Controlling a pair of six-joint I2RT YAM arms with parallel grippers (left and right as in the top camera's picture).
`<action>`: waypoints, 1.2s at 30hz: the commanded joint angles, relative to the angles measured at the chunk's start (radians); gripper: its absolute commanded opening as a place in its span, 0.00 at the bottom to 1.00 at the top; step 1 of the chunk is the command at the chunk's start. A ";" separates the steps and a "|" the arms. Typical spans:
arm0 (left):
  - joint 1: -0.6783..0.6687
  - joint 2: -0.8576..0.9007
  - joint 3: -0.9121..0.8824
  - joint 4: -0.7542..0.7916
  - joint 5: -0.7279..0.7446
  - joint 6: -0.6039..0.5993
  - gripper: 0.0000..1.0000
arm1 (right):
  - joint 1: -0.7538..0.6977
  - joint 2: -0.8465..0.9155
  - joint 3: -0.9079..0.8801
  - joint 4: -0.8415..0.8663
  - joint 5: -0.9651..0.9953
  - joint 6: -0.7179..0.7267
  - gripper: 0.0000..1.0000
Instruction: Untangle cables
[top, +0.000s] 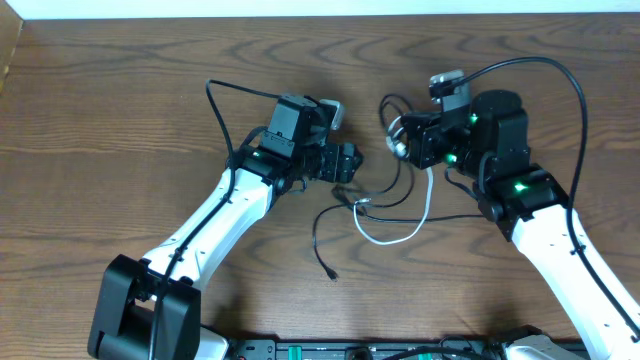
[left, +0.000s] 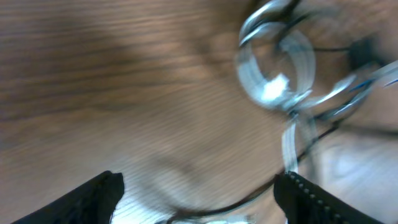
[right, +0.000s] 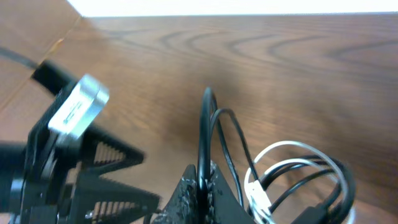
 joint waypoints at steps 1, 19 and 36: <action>0.003 -0.019 0.005 0.040 0.131 -0.054 0.86 | 0.025 0.001 0.003 0.003 -0.074 0.014 0.01; 0.007 -0.018 0.005 0.151 0.026 -0.053 0.89 | 0.043 -0.001 0.003 0.088 -0.424 0.043 0.01; 0.032 -0.173 0.049 0.140 0.034 -0.056 0.07 | -0.024 0.005 0.001 -0.232 0.484 0.085 0.29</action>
